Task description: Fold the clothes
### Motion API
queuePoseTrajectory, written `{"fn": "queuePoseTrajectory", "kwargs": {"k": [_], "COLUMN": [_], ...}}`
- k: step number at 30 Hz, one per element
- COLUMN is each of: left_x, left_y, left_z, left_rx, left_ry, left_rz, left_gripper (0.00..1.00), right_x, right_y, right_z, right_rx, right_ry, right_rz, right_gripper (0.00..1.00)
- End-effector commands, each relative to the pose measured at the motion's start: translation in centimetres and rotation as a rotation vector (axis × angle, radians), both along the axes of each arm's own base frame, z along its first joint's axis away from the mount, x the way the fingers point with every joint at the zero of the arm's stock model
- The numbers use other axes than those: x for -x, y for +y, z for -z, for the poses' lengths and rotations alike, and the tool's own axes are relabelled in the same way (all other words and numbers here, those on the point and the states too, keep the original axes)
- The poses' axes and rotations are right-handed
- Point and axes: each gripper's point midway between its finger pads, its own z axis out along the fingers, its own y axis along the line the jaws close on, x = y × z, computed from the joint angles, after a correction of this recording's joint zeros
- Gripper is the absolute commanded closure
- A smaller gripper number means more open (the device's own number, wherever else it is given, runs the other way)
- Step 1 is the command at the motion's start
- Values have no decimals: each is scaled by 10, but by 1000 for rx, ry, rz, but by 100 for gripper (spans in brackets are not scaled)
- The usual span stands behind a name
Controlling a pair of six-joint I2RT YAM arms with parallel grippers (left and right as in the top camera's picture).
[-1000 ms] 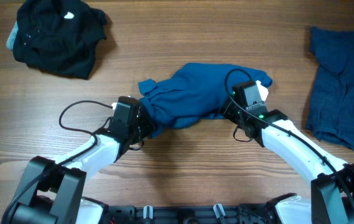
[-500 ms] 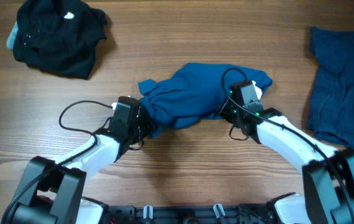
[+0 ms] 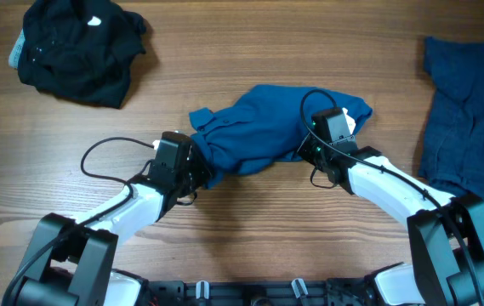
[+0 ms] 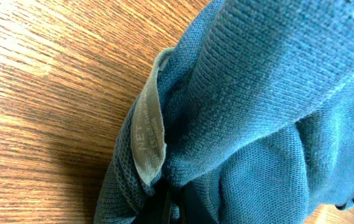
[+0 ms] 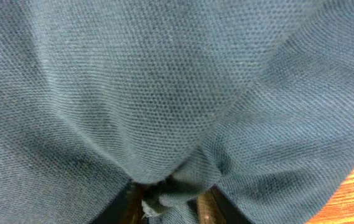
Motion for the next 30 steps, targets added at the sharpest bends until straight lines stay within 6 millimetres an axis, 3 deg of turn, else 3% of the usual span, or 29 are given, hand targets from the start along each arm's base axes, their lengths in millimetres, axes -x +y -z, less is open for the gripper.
{"fn": "queuePoseTrajectory", "kwargs": {"k": [1, 4, 7, 15, 23, 24, 25, 30], "left_x": [4, 4, 4, 4, -1, -2, -2, 1], "left_y": [2, 2, 3, 2, -5, -5, -5, -4], "left_z": [9, 9, 9, 9, -13, -16, -16, -14], "left_rx": [-21, -21, -24, -22, 22, 24, 25, 18], "left_ry": [30, 29, 28, 28, -29, -36, -38, -22], "left_rz": [-7, -7, -9, -8, 15, 15, 15, 14], "left_gripper": [96, 96, 96, 96, 96, 96, 96, 96], "right_x": [2, 0, -1, 2, 11, 13, 14, 20], "right_y": [0, 1, 1, 1, -2, -3, -4, -6], "right_z": [8, 5, 3, -4, -61, -64, -64, -51], "right_rx": [4, 1, -2, -5, -37, -39, -38, -20], "right_ry": [23, 14, 8, 9, -90, -88, -84, -35], "right_rz": [-3, -4, -3, -6, -9, -5, -5, -5], "right_gripper": [82, 85, 96, 96, 96, 90, 77, 85]}}
